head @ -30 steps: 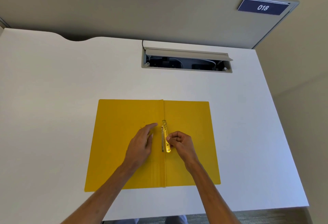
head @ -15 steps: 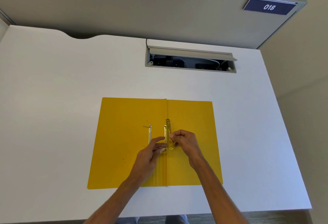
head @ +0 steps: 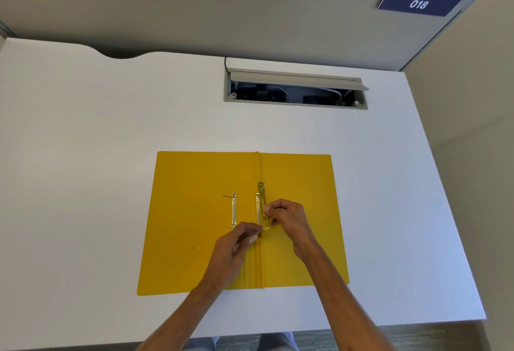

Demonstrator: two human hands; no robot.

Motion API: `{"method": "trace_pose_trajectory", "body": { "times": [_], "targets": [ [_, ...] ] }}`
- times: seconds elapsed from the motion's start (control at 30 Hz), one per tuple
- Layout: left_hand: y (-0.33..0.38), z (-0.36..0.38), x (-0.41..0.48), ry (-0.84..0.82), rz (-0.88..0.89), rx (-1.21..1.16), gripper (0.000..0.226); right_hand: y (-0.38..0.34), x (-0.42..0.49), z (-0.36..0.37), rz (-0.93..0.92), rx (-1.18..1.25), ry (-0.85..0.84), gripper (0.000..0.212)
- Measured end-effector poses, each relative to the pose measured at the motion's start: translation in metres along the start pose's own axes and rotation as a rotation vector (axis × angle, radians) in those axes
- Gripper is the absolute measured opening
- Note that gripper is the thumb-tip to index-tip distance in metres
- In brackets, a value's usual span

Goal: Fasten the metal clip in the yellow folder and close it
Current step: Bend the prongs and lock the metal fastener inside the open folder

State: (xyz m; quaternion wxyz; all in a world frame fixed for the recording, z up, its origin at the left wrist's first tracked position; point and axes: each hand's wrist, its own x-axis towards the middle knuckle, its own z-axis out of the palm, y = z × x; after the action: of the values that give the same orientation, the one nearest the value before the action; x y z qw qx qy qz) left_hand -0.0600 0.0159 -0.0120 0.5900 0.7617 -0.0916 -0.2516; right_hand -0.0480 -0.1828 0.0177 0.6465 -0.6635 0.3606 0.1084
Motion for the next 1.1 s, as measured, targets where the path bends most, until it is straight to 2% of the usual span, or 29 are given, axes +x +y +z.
{"method": "trace_pose_trajectory", "body": {
  "times": [0.1, 0.27, 0.37, 0.47, 0.6, 0.77, 0.97, 1.1],
  "targets": [
    [0.002, 0.000, 0.001, 0.006, -0.008, 0.012, 0.025, 0.001, 0.000, 0.000, 0.006, 0.002, -0.003, 0.011],
    [-0.004, -0.002, 0.005, -0.018, 0.096, 0.157, 0.021, -0.001, -0.001, 0.001, 0.016, 0.009, 0.002, 0.009],
    [-0.006, -0.002, 0.006, 0.037, 0.136, 0.248, 0.020, -0.003, 0.000, 0.002, 0.025, 0.011, 0.001, 0.007],
    [-0.002, 0.001, 0.011, 0.107, 0.108, 0.274, 0.022, -0.004, 0.000, 0.002, 0.036, 0.014, 0.003, 0.009],
    [0.002, 0.000, 0.017, 0.118, 0.073, 0.280, 0.027, -0.006, 0.000, 0.002, 0.045, 0.018, -0.002, 0.010],
    [0.004, 0.003, 0.024, 0.078, 0.070, 0.361, 0.016, -0.007, 0.001, 0.003, 0.055, 0.032, 0.000, 0.008],
    [0.014, 0.007, 0.031, -0.035, 0.173, 0.607, 0.017, -0.007, 0.000, 0.004, 0.053, 0.042, -0.001, 0.007],
    [0.017, 0.009, 0.032, -0.016, 0.171, 0.625, 0.017, -0.008, -0.001, 0.003, 0.050, 0.040, -0.003, 0.006]
  ]
}}
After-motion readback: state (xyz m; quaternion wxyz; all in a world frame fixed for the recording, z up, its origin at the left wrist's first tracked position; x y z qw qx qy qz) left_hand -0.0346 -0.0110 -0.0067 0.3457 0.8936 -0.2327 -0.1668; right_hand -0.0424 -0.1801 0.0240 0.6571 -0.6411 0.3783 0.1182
